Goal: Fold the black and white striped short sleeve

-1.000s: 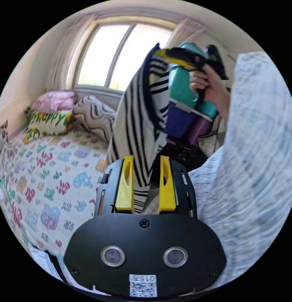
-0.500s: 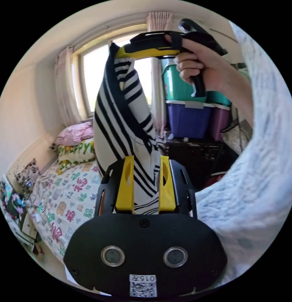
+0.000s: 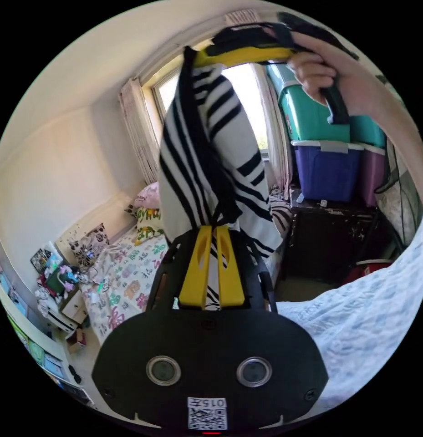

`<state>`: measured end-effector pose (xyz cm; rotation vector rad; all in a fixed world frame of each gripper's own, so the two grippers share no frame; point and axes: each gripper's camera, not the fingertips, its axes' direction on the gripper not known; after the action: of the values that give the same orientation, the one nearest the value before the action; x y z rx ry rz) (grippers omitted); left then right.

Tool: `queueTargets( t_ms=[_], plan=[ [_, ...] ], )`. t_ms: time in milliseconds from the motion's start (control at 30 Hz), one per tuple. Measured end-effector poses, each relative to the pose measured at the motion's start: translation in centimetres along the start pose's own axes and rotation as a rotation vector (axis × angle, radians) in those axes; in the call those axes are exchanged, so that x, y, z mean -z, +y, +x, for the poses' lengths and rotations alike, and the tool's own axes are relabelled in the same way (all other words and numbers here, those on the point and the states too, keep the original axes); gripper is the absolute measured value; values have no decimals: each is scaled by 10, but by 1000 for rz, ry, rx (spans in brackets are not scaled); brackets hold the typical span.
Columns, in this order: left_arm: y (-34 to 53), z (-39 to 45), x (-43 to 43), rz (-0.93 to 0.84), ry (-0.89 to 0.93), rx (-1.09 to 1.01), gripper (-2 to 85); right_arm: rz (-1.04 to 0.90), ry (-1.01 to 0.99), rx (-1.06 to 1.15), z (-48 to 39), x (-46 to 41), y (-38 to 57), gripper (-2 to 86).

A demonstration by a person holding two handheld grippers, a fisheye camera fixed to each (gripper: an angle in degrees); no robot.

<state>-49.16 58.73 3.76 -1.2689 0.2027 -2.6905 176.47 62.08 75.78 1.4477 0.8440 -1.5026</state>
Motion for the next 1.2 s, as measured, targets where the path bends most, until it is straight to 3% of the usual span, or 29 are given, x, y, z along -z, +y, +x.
queueTargets(
  t_ms=[200,467,767,967,1067,1200],
  plan=[
    [8,-80,42,73,74,209,1,-27,114,-28,34,25,-18,-1],
    [2,-114,85,85,260,129,0,-127,91,50,83,43,-61,-4],
    [8,-129,60,66,341,214,0,-187,-12,228,165,43,-173,-6],
    [11,-145,-48,-21,244,277,0,-268,-202,236,297,-20,-273,-6],
    [27,-174,-146,-92,238,347,0,-334,-289,220,380,-85,-330,-5],
    [66,-230,-334,-237,152,340,1,-476,-313,192,511,-236,-401,1]
  ],
)
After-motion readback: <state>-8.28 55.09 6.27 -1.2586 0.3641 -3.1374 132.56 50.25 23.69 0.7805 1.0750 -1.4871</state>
